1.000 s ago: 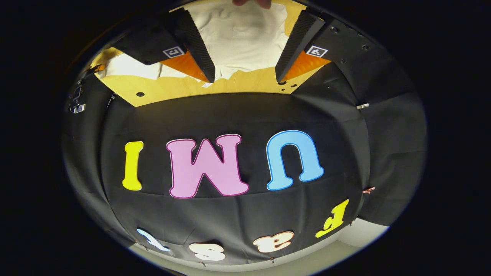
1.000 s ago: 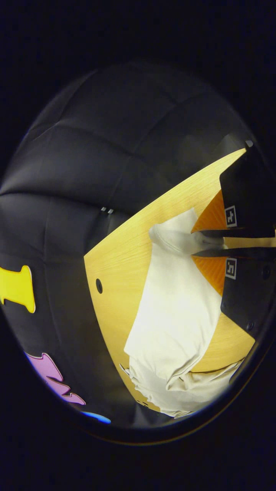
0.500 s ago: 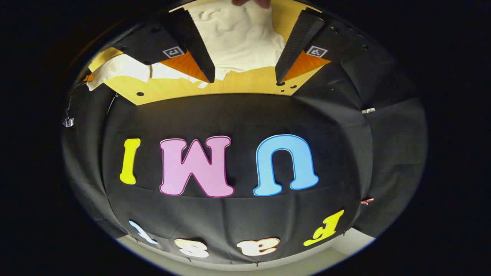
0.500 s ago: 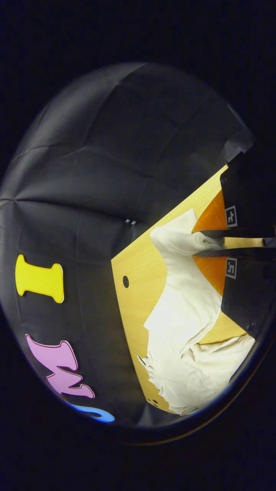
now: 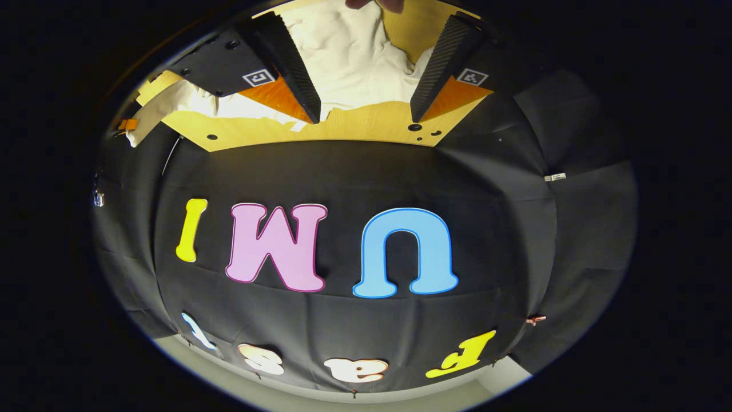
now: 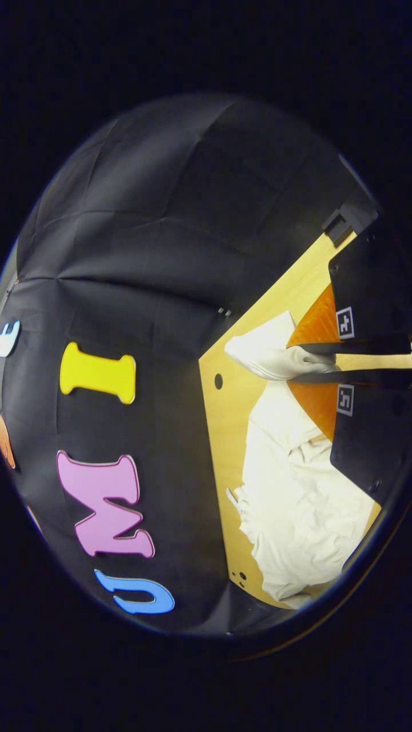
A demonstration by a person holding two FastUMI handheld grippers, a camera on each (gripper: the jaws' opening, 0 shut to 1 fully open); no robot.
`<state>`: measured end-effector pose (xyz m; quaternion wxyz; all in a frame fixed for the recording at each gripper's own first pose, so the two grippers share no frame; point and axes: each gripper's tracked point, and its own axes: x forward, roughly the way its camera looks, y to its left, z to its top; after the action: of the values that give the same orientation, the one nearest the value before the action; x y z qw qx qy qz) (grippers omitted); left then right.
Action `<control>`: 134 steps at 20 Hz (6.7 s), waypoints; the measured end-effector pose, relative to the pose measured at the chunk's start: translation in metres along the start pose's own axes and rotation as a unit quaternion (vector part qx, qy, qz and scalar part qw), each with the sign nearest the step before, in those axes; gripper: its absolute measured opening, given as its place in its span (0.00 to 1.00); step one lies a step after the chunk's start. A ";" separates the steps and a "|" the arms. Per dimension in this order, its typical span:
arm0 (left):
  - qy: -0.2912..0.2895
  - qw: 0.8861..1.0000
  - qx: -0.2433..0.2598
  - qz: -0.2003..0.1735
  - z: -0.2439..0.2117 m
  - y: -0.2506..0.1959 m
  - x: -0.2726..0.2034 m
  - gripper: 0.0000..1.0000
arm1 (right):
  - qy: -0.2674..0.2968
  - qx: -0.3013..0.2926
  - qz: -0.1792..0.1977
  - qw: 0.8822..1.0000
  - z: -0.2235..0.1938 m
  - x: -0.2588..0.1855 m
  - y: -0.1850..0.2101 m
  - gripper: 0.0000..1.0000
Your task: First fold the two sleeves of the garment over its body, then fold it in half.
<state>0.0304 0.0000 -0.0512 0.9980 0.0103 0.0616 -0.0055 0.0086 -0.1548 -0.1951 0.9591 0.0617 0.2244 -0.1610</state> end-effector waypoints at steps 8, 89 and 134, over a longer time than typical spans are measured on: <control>0.002 1.000 -0.012 0.024 -0.014 0.067 -0.007 0.99 | -0.059 -0.027 0.102 0.993 0.057 -0.014 0.154 0.14; 0.216 0.961 -0.028 0.172 -0.184 0.244 0.036 0.16 | 0.121 -0.022 0.235 0.964 -0.091 -0.031 0.238 0.87; 0.236 0.962 0.056 -0.127 -0.179 -0.270 0.151 0.27 | 0.168 0.043 0.168 0.970 -0.121 0.036 0.011 0.87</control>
<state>0.1554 -0.2672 -0.2527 0.9439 0.0589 0.2963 -0.1332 -0.0066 -0.1313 -0.3193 0.9175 0.1660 0.3613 0.0055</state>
